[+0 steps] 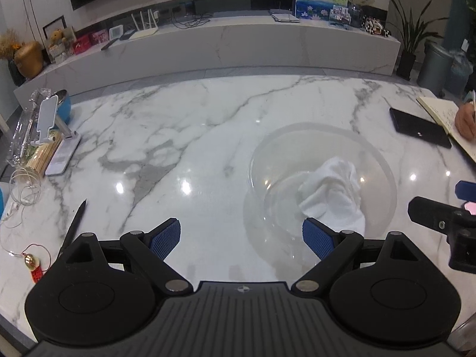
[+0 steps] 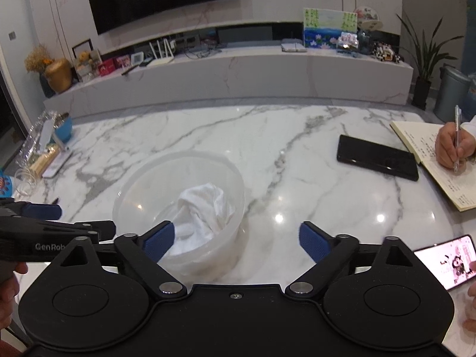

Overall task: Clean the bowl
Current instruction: 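Grasp the white cloth with the right tool while the left tool nears the rim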

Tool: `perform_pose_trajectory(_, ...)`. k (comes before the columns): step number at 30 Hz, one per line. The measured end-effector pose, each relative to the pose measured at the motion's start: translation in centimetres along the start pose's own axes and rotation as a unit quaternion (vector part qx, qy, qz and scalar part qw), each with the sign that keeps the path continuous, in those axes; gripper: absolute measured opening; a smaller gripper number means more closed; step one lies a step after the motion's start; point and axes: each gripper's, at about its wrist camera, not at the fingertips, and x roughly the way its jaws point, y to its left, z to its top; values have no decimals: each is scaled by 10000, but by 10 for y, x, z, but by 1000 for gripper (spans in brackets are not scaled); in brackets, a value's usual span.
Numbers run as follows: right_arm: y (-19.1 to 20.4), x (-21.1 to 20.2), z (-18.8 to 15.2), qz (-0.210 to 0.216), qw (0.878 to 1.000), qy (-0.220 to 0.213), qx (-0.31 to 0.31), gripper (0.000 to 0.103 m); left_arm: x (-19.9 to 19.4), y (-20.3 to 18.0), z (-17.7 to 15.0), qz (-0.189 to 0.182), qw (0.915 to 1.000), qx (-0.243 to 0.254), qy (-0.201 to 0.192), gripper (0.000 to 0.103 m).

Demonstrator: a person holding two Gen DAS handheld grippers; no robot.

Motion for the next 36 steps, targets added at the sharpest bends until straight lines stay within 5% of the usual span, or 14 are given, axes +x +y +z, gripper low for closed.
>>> perform_pose_trajectory(3,2,3,6,140,9999,-35,-73,78,7,2,7,17,10000,-35,44,71)
perform_pose_trajectory(10,17,28,25,359,9972,221,-618,48,27,6,23,-119,9998,-84,103,58)
perform_pose_trajectory(16,32,55,41,510,9909,526,-1133,44,47,6,29,-447,9979,-161,445,34)
perform_pose_trajectory(20,42,72,51,609,9845,728,-1473,43,59,7,38,-327,9978,-14,573,24)
perform_pose_trajectory(32,53,109,38,504,9696,1298,-2011,42,79,9,39,-633,9933,-1,968,20)
perform_pose_trajectory(36,53,111,34,453,9668,1433,-2066,30,82,8,38,-816,9909,-35,1071,19)
